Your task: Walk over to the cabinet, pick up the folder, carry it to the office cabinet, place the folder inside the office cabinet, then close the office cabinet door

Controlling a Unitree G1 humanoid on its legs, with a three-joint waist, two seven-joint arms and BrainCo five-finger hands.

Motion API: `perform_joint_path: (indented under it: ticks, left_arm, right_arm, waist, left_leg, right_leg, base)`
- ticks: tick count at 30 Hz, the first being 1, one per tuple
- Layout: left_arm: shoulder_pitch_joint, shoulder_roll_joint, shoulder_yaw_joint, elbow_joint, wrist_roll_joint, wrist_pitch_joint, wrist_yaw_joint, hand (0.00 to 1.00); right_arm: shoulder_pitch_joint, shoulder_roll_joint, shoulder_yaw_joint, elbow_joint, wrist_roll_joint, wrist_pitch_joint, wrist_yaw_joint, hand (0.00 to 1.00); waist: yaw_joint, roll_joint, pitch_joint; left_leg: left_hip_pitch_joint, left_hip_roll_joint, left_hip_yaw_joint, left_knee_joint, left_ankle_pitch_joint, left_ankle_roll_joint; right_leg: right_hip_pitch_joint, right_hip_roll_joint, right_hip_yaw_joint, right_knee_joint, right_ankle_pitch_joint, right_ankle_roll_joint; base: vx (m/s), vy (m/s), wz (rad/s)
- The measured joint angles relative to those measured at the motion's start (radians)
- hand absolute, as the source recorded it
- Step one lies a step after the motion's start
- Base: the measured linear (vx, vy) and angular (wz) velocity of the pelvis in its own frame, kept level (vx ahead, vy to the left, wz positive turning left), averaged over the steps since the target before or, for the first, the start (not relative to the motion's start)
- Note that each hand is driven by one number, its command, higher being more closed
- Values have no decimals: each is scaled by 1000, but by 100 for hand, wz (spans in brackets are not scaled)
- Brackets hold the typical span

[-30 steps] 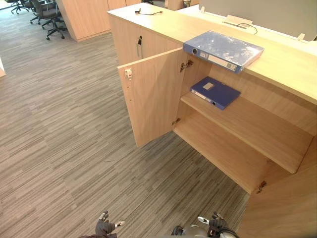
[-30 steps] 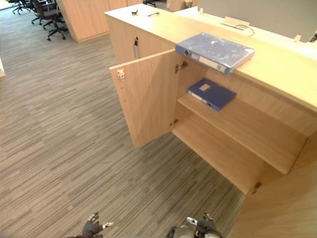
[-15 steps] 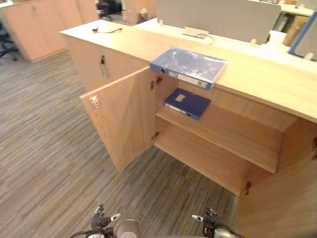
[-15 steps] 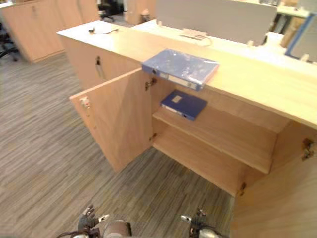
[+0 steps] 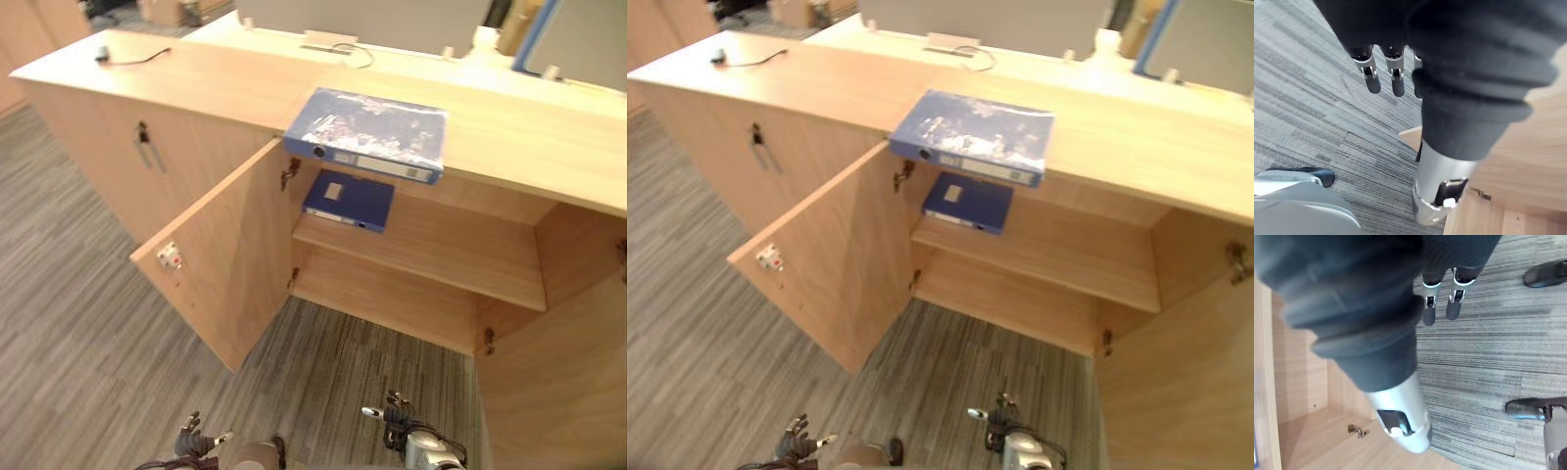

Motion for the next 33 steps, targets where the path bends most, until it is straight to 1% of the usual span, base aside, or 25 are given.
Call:
perform_joint_path:
  ticks: [1, 2, 3, 4, 5, 6, 7, 8, 10, 11, 12, 13, 14, 15, 16, 18, 20, 21, 25, 27, 28, 30, 33]
  left_arm:
    - [0, -8, -2, 0, 2, 0, -2, 0]
    - [1, -19, -1, 6, 3, 0, -3, 0]
    - [3, -25, -2, 17, 4, 1, -6, 0]
    - [5, -27, -2, 17, 4, 1, -8, 0]
    - [8, -29, -3, 16, 5, 1, -11, 0]
    - [11, -29, -3, 16, 6, 1, -14, 0]
    - [17, -28, -5, 13, 6, 1, -15, 0]
    - [19, -27, -6, 13, 6, 2, -16, 0]
    - [17, -24, -7, 13, 5, 4, -17, 0]
    - [13, -20, -7, 13, 5, 4, -17, 0]
    - [9, -11, -7, 13, 5, 4, -17, 0]
    - [5, -10, -10, 20, 6, 9, -17, 0]
    - [7, -16, -10, 20, 6, 9, -17, 0]
    - [6, -30, 1, 20, 6, 9, -17, 0]
    - [3, -30, 6, 20, 8, 9, -17, 0]
    - [-4, -33, 13, 16, 14, 9, -19, 0]
    - [-6, -39, 22, 4, 26, 9, -22, 0]
    - [-5, -49, 40, -4, 26, 9, -23, 0]
    - [-6, -72, 51, -23, 29, 9, -31, 0]
    - [-13, -80, 49, -22, 29, 10, -31, 0]
    - [-13, -80, 49, -22, 29, 10, -31, 0]
    - [-17, -76, 32, -20, 33, 11, -31, 0]
    - [-23, -67, 21, -8, 35, 12, -30, 0]
  right_arm:
    - [18, -5, -9, -1, -7, 4, 1, 0]
    - [42, -16, -20, -12, -9, 9, 4, 0]
    - [47, -26, -36, -23, -14, 8, 6, 0]
    - [52, -28, -40, -24, -21, 8, 6, 0]
    - [60, -29, -46, -36, -24, 6, 7, 0]
    - [61, -30, -47, -44, -24, 5, 7, 0]
    - [60, -29, -49, -45, -25, 5, 7, 0]
    - [58, -29, -52, -45, -26, 5, 7, 0]
    - [51, -28, -77, -41, -27, 6, 7, 0]
    - [48, -29, -83, -41, -27, 6, 7, 0]
    - [50, -27, -83, -41, -27, 6, 6, 0]
    - [59, -32, -90, -34, -27, 7, 6, 0]
    - [58, -35, -100, -30, -27, 7, 5, 0]
    - [52, -34, -115, -31, -27, 7, 3, 0]
    - [49, -33, -117, -32, -27, 7, 2, 0]
    - [61, -31, -120, -31, -27, 8, -3, 0]
    - [64, -30, -122, -32, -27, 8, -4, 0]
    - [65, -29, -123, -32, -27, 8, -4, 0]
    - [71, -21, -125, -58, -28, 7, -4, 0]
    - [71, -14, -125, -58, -27, 7, -3, 0]
    - [71, -14, -125, -58, -27, 7, -3, 0]
    - [72, -5, -125, -57, -26, 7, -3, 0]
    - [66, 4, -121, -57, -26, 7, -3, 0]
  waist:
    - [-3, 12, -1]
    - [-9, 30, -6]
    - [-24, 46, -8]
    - [-29, 50, -7]
    - [-36, 54, -9]
    - [-39, 55, -9]
    - [-47, 58, -8]
    - [-52, 59, -7]
    - [-59, 58, 5]
    - [-63, 54, 23]
    - [-66, 37, 36]
    - [-77, 29, 42]
    - [-74, 42, 41]
    - [-72, 51, 49]
    - [-75, 49, 52]
    - [-74, 46, 54]
    - [-75, 45, 55]
    - [-74, 45, 55]
    - [-74, 43, 52]
    - [-76, 33, 43]
    - [-77, 33, 41]
    - [-81, 19, 27]
    - [-85, 11, 18]
  left_leg:
    - [29, -10, 17, -31, 8, 10]
    - [66, -17, 39, -66, 15, 18]
    - [93, -17, 60, -93, 22, 26]
    - [104, -16, 68, -108, 26, 28]
    - [123, -12, 73, -137, 34, 25]
    - [137, -6, 75, -163, 43, 16]
    - [152, 11, 75, -192, 60, 8]
    - [153, 21, 75, -202, 68, 4]
    - [163, 70, 61, -205, 61, -3]
    - [175, 84, 55, -196, 52, -15]
    - [189, 82, 49, -188, 43, -27]
    - [201, 75, 19, -179, 38, -38]
    - [202, 79, -1, -182, 41, -42]
    - [199, 97, -9, -185, 43, -46]
    - [201, 112, -12, -196, 51, -60]
    - [213, 134, -18, -216, 59, -77]
    - [229, 143, -17, -237, 64, -83]
    - [242, 145, -17, -245, 64, -83]
    - [254, 142, -19, -265, 59, -80]
    - [249, 142, -28, -277, 55, -78]
    - [249, 142, -30, -277, 54, -77]
    - [229, 147, -46, -274, 40, -80]
    - [195, 156, -62, -226, 4, -84]
  right_leg:
    - [-21, -14, -5, 39, 7, -10]
    - [-40, -32, -36, 84, 17, -25]
    - [-50, -48, -105, 123, 19, -33]
    - [-54, -54, -143, 144, 14, -41]
    - [-63, -54, -204, 172, 1, -60]
    - [-65, -48, -246, 177, -6, -65]
    - [-71, -26, -281, 177, -22, -52]
    - [-76, -4, -283, 177, -41, -49]
    - [-104, 109, -302, 181, -158, -52]
    - [-107, 151, -303, 169, -176, -59]
    - [-110, 174, -302, 128, -174, -61]
    - [-93, 186, -311, 121, -174, -71]
    - [-93, 200, -310, 115, -179, -71]
    - [-100, 223, -308, 109, -185, -78]
    - [-101, 241, -309, 104, -186, -90]
    - [-91, 263, -328, 95, -189, -95]
    - [-75, 273, -334, 93, -190, -98]
    - [-62, 276, -336, 85, -191, -98]
    - [-50, 276, -339, 51, -193, -95]
    - [-49, 285, -347, 31, -194, -91]
    - [-48, 286, -348, 29, -194, -90]
    - [-48, 298, -361, 8, -200, -83]
    - [-44, 307, -376, -5, -211, -83]
  base:
    - [13, 148, -53]
    - [-2, 131, -59]
    - [-11, 112, -48]
    - [-43, 75, -37]
    - [-42, 37, -27]
    - [-6, 7, -29]
    - [29, -30, -19]
    - [42, -95, -15]
    - [8, -226, -6]
    - [-29, -263, 7]
    - [-52, -257, 23]
    - [-26, -171, 12]
    - [45, -201, -11]
    - [87, -179, -29]
    - [84, -190, -22]
    - [74, -171, 3]
    - [82, -79, 3]
    - [67, -17, 1]
    - [54, 29, 4]
    - [92, 48, 7]
    - [126, 27, 11]
    - [134, 7, 15]
    - [162, -12, 14]
